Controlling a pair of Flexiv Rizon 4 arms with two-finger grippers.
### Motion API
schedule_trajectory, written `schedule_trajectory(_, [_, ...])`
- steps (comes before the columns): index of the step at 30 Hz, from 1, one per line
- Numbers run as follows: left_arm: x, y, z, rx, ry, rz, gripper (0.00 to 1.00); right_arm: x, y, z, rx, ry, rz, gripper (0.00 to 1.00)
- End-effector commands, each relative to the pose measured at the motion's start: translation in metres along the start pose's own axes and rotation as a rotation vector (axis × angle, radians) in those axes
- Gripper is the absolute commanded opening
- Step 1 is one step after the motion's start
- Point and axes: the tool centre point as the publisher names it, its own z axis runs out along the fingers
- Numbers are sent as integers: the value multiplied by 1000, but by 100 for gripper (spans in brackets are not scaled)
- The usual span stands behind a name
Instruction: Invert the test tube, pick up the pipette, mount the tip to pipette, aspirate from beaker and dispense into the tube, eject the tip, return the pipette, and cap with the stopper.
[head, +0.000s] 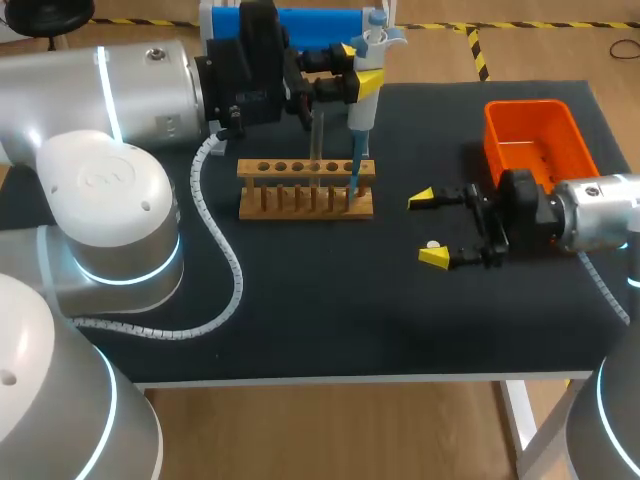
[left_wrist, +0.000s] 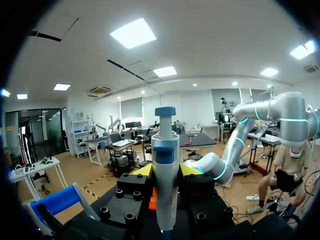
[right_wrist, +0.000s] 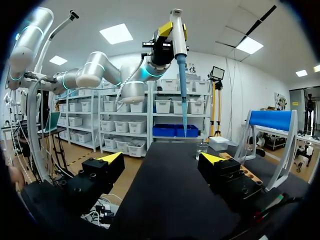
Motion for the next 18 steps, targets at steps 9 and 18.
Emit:
schedule_trajectory(9, [0, 1, -1, 6, 1, 1, 0, 1, 1, 0, 2, -1, 0, 100])
schedule_trajectory(18, [-31, 16, -41, -20, -83, 14, 0, 1, 1, 0, 2, -1, 0, 100])
